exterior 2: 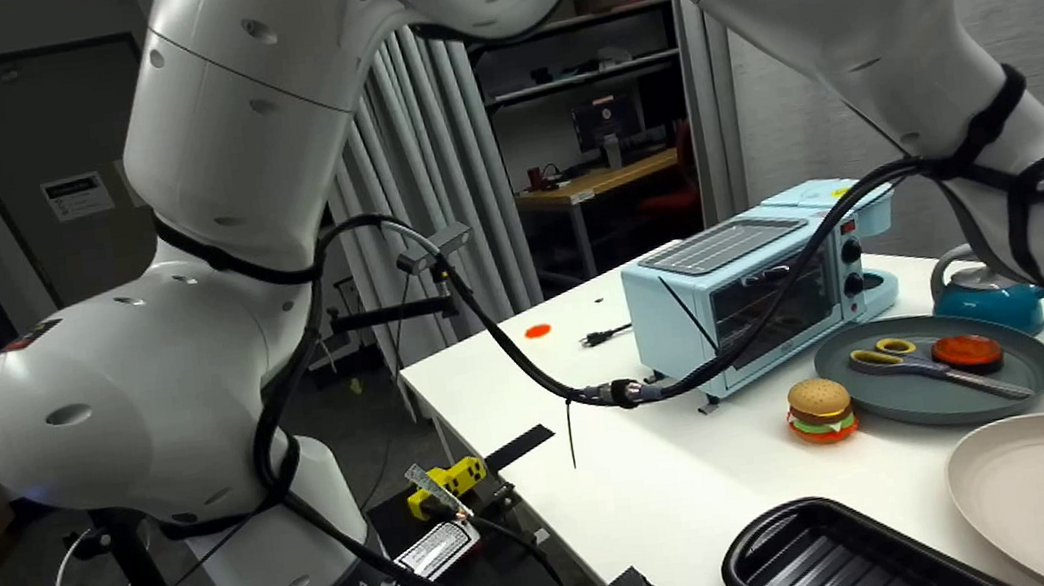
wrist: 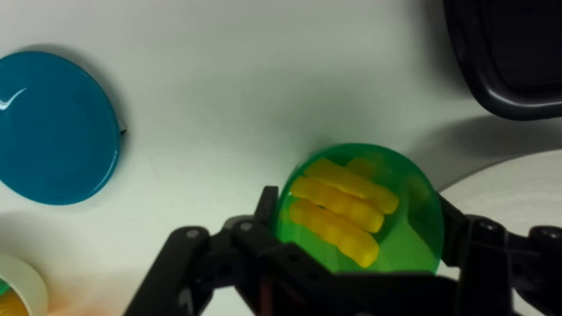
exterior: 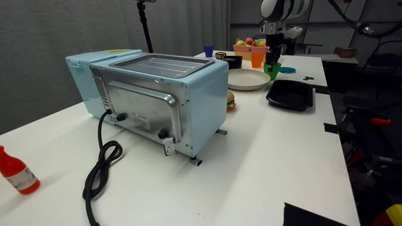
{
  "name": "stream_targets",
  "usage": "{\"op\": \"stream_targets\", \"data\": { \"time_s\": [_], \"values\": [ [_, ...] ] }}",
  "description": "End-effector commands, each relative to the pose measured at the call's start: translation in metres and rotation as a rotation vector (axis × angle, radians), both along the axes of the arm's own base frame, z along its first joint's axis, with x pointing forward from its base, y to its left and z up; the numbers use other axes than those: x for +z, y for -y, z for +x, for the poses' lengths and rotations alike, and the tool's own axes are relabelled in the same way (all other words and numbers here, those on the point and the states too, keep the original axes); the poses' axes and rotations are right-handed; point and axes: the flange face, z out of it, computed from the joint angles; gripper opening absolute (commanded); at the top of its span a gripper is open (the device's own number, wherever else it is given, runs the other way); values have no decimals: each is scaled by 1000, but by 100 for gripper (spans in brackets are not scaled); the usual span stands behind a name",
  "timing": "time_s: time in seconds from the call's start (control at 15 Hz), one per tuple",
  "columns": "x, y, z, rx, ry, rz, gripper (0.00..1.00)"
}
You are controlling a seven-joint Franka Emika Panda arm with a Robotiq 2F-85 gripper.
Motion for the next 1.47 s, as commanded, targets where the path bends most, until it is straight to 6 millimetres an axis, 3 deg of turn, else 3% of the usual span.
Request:
{"op": "stream_targets", "data": {
  "time_s": [0.0, 0.33, 0.93, 1.4],
  "values": [
    [11, 7, 10, 32, 22, -26, 53],
    [40, -5, 37, 19, 67, -31, 53],
    [92, -60, 95, 6, 172, -23, 53],
    [102, -96, 117, -142, 326, 47, 53]
  ]
}}
